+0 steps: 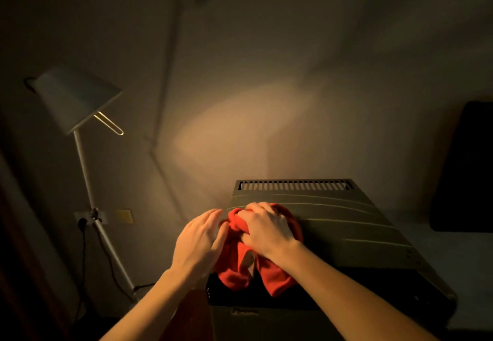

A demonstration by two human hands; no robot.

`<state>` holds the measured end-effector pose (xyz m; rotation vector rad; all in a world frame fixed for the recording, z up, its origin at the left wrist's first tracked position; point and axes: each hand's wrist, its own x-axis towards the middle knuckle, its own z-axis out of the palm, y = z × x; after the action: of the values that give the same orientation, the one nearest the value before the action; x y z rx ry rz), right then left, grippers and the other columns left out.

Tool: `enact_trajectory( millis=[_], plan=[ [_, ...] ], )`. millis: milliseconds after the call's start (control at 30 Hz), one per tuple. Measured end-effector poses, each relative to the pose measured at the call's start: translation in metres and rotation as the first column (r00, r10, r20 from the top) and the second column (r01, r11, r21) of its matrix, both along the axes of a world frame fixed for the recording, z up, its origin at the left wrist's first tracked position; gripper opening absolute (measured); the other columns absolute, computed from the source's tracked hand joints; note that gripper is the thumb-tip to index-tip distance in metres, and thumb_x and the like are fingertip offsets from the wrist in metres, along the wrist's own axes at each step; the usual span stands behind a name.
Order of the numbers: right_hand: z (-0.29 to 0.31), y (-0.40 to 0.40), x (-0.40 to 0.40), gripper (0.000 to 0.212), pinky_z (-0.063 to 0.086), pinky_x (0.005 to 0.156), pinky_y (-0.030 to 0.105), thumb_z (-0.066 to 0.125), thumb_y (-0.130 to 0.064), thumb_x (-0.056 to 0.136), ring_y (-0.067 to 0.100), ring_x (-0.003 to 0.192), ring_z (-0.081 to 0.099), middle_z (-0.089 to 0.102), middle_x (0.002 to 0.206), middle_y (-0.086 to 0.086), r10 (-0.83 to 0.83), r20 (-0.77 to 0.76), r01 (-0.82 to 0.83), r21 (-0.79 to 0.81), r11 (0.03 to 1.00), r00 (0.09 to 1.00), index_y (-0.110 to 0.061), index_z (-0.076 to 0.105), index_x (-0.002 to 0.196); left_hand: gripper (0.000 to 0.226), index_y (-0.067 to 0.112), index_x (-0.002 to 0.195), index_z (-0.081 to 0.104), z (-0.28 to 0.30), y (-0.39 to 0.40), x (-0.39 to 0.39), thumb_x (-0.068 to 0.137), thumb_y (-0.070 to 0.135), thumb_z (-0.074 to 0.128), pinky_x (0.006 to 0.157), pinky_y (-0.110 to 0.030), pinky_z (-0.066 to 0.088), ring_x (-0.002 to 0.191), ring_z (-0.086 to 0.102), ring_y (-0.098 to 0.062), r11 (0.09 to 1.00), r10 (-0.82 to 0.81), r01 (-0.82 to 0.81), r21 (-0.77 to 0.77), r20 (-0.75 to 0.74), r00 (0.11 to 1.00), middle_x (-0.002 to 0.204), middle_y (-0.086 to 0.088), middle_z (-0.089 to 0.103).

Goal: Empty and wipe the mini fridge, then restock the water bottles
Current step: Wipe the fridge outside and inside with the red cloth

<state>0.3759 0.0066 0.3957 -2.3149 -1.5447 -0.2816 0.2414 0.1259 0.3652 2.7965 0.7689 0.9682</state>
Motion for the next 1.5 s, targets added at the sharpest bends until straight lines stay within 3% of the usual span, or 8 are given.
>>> enact_trajectory(
  millis=[167, 267, 500, 667, 833, 1000, 1167, 1500],
  plan=[
    [0.002, -0.024, 0.066, 0.038, 0.037, 0.103, 0.061, 0.058, -0.046, 0.091, 0.032, 0.142, 0.019, 0.025, 0.15, 0.002, -0.406, -0.064, 0.403, -0.049, 0.914, 0.912, -0.035, 0.054, 0.128, 0.059, 0.018, 0.13, 0.061, 0.002, 0.002, 0.016, 0.095, 0.056, 0.031, 0.101, -0.03, 0.044, 0.119, 0.059, -0.017, 0.992, -0.117, 0.117, 0.048, -0.007, 0.993, 0.129, 0.001, 0.064],
    [0.003, -0.044, 0.088, 0.043, 0.037, 0.103, 0.058, 0.057, -0.048, 0.091, 0.037, 0.139, 0.024, 0.031, 0.149, 0.004, -0.551, -0.062, 0.544, -0.093, 0.834, 0.832, -0.033, 0.049, 0.132, 0.064, 0.019, 0.134, 0.058, 0.002, 0.009, 0.02, 0.095, 0.06, 0.026, 0.105, -0.03, 0.04, 0.124, 0.055, -0.017, 0.989, -0.143, 0.143, 0.033, -0.023, 0.99, 0.134, 0.002, 0.061],
    [0.007, 0.001, 0.022, 0.044, 0.044, 0.096, 0.049, 0.057, -0.041, 0.091, 0.033, 0.124, 0.045, 0.049, 0.131, 0.004, -0.282, 0.012, 0.282, -0.053, 0.958, 0.959, -0.031, 0.042, 0.131, 0.067, 0.02, 0.136, 0.055, 0.006, 0.02, 0.024, 0.095, 0.061, 0.022, 0.107, -0.03, 0.037, 0.128, 0.052, -0.015, 0.982, -0.188, 0.188, 0.02, -0.022, 0.982, 0.138, 0.003, 0.057],
    [0.005, 0.028, -0.004, 0.041, 0.033, 0.105, 0.061, 0.052, -0.025, 0.091, 0.033, 0.134, 0.035, 0.045, 0.139, 0.005, -0.111, 0.05, 0.116, -0.112, 0.987, 0.993, -0.027, 0.048, 0.131, 0.054, 0.026, 0.135, 0.053, 0.008, 0.021, 0.024, 0.096, 0.056, 0.029, 0.101, -0.026, 0.04, 0.122, 0.054, -0.011, 0.973, -0.229, 0.229, 0.011, 0.012, 0.973, 0.134, 0.009, 0.059],
    [0.01, -0.007, 0.01, 0.057, 0.017, 0.106, 0.075, 0.057, -0.024, 0.086, 0.032, 0.145, 0.012, 0.025, 0.154, 0.001, -0.171, -0.039, 0.159, -0.21, 0.965, 0.985, -0.027, 0.04, 0.14, 0.06, 0.028, 0.139, 0.05, 0.016, 0.007, 0.053, 0.095, 0.059, 0.025, 0.103, -0.027, 0.041, 0.124, 0.052, -0.011, 0.955, -0.297, 0.298, -0.003, -0.078, 0.952, 0.139, 0.01, 0.055],
    [0.011, -0.067, 0.059, 0.048, 0.031, 0.102, 0.068, 0.054, -0.025, 0.087, 0.033, 0.137, 0.025, 0.034, 0.143, -0.002, -0.319, -0.086, 0.302, -0.166, 0.939, 0.944, -0.037, 0.043, 0.132, 0.063, 0.031, 0.141, 0.049, 0.03, -0.036, 0.097, 0.09, 0.059, 0.025, 0.104, -0.027, 0.038, 0.128, 0.051, -0.012, 0.905, -0.41, 0.424, 0.046, -0.178, 0.894, 0.141, 0.012, 0.053],
    [-0.007, -0.155, 0.129, 0.055, 0.041, 0.1, 0.054, 0.047, -0.061, 0.078, 0.033, 0.124, 0.045, 0.047, 0.13, -0.006, -0.519, -0.042, 0.516, -0.063, 0.854, 0.854, -0.039, 0.047, 0.128, 0.058, 0.035, 0.137, 0.049, 0.026, -0.074, 0.124, 0.091, 0.058, 0.022, 0.106, -0.027, 0.036, 0.127, 0.049, -0.01, 0.863, -0.474, 0.5, 0.072, -0.226, 0.851, 0.14, 0.014, 0.053],
    [-0.015, -0.165, 0.078, 0.053, 0.029, 0.109, 0.056, 0.048, -0.046, 0.087, 0.026, 0.14, 0.023, 0.034, 0.15, -0.011, -0.326, 0.044, 0.327, -0.025, 0.945, 0.944, -0.042, 0.035, 0.138, 0.067, 0.031, 0.135, 0.053, 0.022, -0.096, 0.148, 0.08, 0.057, 0.023, 0.106, -0.026, 0.035, 0.127, 0.051, -0.013, 0.896, -0.429, 0.444, 0.035, -0.199, 0.881, 0.137, 0.011, 0.057]
  ],
)
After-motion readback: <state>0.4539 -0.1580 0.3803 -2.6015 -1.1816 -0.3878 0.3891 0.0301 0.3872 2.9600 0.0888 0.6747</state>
